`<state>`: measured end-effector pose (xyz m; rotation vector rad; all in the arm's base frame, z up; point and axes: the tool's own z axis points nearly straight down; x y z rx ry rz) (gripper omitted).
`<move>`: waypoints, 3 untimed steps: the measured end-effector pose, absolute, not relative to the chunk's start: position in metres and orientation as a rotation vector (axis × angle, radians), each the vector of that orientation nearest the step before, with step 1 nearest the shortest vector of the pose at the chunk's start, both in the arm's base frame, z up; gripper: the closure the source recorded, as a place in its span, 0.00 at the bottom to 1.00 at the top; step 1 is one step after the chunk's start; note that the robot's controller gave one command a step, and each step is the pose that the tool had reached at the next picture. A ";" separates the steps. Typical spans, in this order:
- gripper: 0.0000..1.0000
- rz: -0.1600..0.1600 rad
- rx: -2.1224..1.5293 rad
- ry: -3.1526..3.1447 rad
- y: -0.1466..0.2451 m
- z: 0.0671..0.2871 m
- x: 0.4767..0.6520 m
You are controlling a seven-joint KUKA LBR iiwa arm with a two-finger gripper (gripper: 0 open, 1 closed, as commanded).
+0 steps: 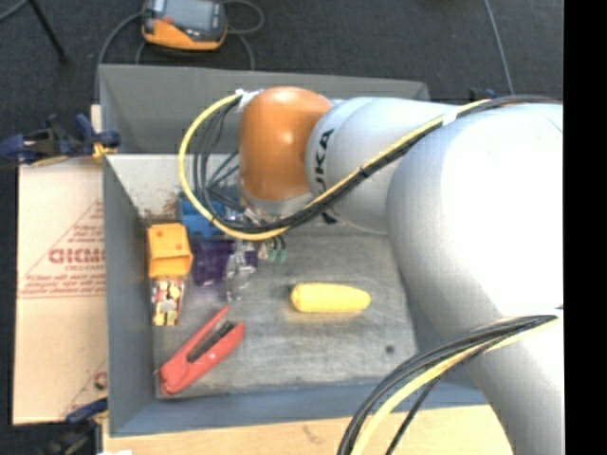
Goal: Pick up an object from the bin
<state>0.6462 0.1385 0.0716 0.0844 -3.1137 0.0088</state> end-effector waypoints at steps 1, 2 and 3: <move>1.00 0.009 0.084 -3.114 0.139 0.072 0.646; 1.00 0.006 0.263 -3.109 0.137 0.078 0.646; 1.00 0.000 0.426 -3.111 0.145 0.141 0.647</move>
Offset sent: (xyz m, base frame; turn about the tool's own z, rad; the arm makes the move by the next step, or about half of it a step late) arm 0.0068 -0.0043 0.0276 -0.2865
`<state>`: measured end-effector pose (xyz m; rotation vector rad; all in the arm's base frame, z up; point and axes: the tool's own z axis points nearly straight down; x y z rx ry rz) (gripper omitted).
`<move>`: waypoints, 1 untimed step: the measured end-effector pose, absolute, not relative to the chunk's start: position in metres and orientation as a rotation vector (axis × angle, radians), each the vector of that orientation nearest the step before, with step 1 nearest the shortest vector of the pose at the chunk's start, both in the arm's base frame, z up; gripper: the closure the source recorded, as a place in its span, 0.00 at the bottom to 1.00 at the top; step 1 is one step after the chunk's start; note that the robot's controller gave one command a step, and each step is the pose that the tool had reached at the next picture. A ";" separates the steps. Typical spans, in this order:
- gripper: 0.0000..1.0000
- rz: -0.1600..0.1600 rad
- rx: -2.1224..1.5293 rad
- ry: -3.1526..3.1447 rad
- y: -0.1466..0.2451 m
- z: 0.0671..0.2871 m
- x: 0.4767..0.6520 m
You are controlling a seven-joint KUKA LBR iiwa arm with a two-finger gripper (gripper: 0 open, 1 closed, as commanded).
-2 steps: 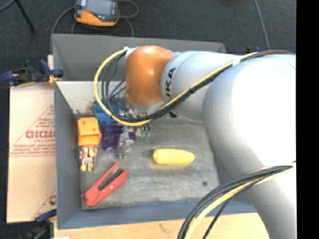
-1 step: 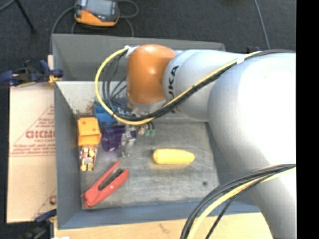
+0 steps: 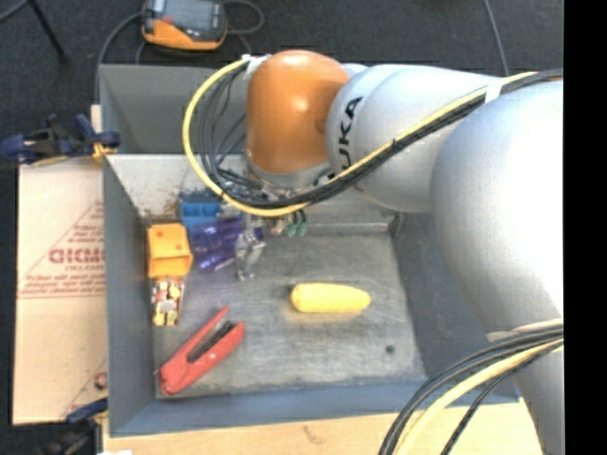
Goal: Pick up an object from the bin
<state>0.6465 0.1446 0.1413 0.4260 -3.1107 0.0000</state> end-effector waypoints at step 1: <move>1.00 -0.001 0.455 -3.128 0.157 0.141 0.632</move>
Offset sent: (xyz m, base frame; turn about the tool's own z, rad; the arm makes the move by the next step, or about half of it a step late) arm -0.0007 0.0175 0.0780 -0.0751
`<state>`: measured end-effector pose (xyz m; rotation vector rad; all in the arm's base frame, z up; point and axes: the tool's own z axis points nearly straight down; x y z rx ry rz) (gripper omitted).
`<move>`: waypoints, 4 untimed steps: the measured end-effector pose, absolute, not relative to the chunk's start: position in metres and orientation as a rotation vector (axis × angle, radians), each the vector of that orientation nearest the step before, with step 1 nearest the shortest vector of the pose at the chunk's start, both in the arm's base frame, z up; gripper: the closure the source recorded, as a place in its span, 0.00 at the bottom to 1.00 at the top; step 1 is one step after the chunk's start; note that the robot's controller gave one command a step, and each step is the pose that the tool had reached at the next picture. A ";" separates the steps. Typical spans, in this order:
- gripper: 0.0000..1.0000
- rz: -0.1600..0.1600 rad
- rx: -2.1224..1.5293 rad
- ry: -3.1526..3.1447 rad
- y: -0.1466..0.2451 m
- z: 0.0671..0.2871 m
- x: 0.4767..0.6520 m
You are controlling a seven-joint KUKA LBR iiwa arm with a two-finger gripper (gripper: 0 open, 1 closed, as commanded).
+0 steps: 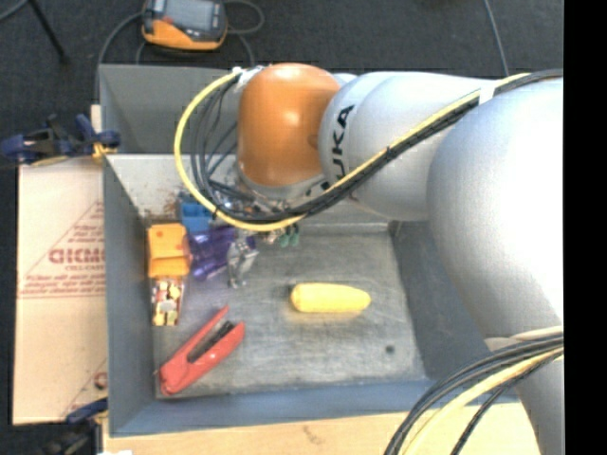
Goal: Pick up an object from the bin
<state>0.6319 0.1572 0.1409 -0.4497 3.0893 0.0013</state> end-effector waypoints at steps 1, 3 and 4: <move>1.00 -0.002 -0.497 3.114 0.158 0.147 0.630; 1.00 -0.003 -1.034 2.952 0.197 0.134 0.617; 1.00 0.003 -0.960 2.995 0.182 0.171 0.615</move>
Offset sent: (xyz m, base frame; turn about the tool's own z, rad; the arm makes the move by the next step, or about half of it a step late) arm -0.0457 0.0786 -0.0709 -0.4520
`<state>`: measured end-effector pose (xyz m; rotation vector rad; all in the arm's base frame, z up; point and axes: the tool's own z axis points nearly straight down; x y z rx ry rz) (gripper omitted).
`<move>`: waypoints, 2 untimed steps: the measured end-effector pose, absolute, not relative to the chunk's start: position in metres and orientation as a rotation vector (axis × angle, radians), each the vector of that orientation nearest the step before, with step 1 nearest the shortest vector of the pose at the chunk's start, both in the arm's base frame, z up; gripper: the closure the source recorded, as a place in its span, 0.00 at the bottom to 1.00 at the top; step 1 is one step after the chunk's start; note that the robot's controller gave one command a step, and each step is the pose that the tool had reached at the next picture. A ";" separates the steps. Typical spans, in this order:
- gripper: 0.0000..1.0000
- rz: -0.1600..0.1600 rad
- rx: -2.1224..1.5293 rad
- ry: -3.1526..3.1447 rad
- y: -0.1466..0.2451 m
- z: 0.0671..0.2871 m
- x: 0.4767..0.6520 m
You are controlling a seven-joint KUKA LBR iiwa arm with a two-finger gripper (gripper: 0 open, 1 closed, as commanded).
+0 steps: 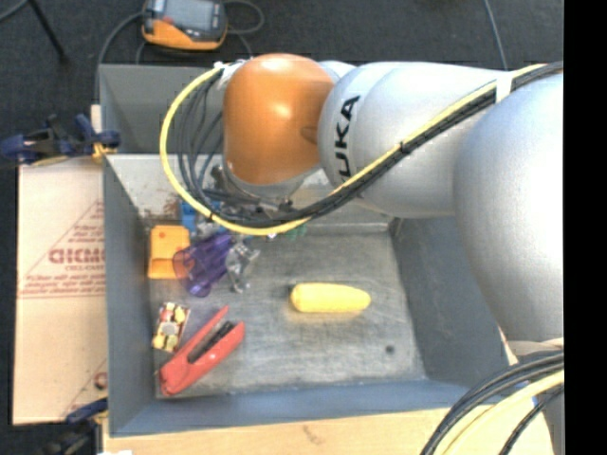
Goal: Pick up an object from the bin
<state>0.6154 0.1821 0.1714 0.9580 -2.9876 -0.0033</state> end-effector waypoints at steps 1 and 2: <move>1.00 0.011 0.957 -2.988 0.178 0.075 0.639; 1.00 0.010 0.956 -2.988 0.178 0.075 0.639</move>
Offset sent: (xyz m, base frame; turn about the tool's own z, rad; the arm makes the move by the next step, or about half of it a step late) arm 0.0000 0.0000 0.0000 0.0000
